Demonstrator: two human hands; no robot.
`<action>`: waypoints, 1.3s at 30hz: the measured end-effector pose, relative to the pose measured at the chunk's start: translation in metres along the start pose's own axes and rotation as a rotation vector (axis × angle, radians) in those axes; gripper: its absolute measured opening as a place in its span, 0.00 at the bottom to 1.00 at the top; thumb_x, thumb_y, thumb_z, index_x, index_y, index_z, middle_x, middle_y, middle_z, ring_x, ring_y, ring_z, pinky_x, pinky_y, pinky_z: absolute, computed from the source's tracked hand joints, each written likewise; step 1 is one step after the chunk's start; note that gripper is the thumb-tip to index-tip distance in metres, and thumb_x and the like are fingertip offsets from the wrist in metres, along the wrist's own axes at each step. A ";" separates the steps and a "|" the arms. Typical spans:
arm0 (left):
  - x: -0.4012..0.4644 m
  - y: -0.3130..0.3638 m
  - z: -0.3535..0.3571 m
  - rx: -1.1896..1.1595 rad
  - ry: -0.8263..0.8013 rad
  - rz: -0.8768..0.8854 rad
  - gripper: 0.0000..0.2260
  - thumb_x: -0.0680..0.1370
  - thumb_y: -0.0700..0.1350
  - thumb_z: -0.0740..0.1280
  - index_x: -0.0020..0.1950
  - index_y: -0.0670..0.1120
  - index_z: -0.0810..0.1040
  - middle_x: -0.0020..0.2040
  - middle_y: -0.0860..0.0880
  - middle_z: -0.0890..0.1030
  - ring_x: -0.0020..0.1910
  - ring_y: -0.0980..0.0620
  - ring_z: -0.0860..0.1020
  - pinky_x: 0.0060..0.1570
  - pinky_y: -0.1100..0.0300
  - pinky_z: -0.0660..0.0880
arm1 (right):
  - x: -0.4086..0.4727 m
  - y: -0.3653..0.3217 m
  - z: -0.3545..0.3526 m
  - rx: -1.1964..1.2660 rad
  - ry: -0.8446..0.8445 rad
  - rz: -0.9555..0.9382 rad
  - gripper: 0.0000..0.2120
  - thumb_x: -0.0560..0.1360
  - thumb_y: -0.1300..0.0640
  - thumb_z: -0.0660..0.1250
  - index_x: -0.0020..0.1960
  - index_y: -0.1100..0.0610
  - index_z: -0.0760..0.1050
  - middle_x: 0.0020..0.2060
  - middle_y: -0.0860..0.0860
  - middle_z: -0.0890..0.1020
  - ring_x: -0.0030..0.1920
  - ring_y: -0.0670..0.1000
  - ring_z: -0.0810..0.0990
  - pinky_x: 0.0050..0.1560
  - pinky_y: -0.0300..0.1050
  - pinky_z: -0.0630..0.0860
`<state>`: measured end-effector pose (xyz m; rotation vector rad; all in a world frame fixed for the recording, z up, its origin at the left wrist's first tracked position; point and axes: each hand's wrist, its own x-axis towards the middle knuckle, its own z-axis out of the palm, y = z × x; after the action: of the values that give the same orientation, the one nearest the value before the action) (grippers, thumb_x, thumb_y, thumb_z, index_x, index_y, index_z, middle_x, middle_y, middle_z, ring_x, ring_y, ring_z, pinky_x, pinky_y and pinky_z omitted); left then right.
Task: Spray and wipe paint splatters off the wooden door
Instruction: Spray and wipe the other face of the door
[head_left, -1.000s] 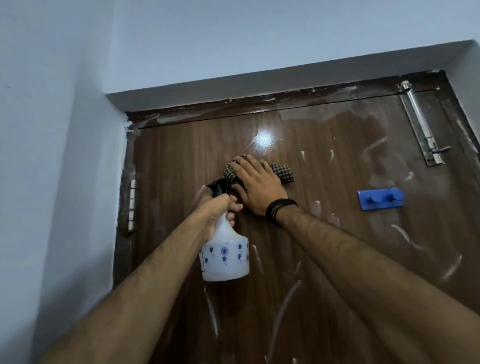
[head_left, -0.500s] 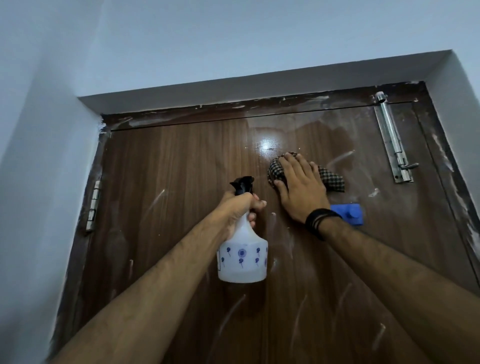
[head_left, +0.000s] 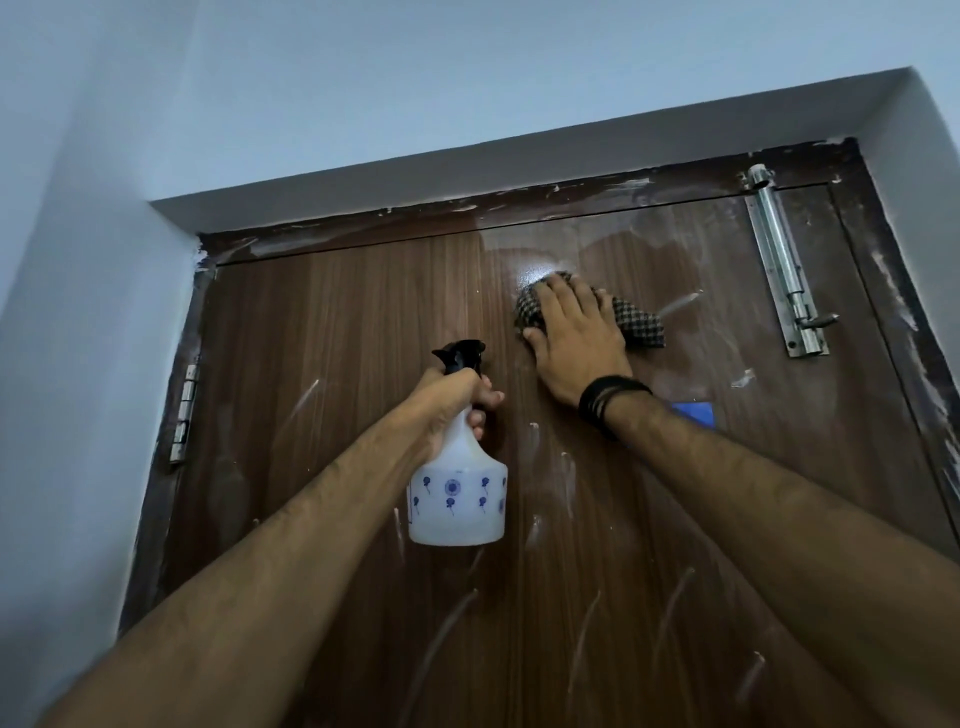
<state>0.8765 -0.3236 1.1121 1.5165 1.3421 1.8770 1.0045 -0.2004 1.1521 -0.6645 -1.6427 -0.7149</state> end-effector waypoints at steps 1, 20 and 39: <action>0.001 -0.001 -0.002 0.005 0.006 -0.003 0.09 0.75 0.31 0.67 0.43 0.44 0.75 0.33 0.48 0.75 0.24 0.55 0.68 0.26 0.61 0.70 | -0.010 -0.005 0.003 -0.003 -0.010 -0.043 0.27 0.82 0.47 0.56 0.78 0.55 0.58 0.78 0.53 0.59 0.79 0.56 0.54 0.78 0.58 0.48; 0.022 0.032 -0.034 -0.093 -0.001 0.097 0.10 0.74 0.30 0.67 0.50 0.43 0.75 0.33 0.47 0.76 0.24 0.55 0.68 0.25 0.62 0.70 | 0.059 -0.066 0.020 -0.014 -0.019 -0.056 0.28 0.83 0.46 0.55 0.79 0.53 0.55 0.79 0.53 0.58 0.79 0.56 0.51 0.78 0.58 0.45; 0.033 0.075 -0.046 -0.028 -0.019 0.150 0.09 0.75 0.30 0.67 0.49 0.43 0.76 0.34 0.47 0.75 0.25 0.55 0.68 0.26 0.62 0.70 | 0.113 -0.050 0.009 0.012 0.001 0.053 0.27 0.83 0.46 0.55 0.79 0.53 0.54 0.80 0.53 0.55 0.80 0.56 0.49 0.78 0.60 0.44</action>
<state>0.8433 -0.3540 1.1944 1.6581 1.2178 1.9567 0.9423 -0.2211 1.2568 -0.6964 -1.6218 -0.6670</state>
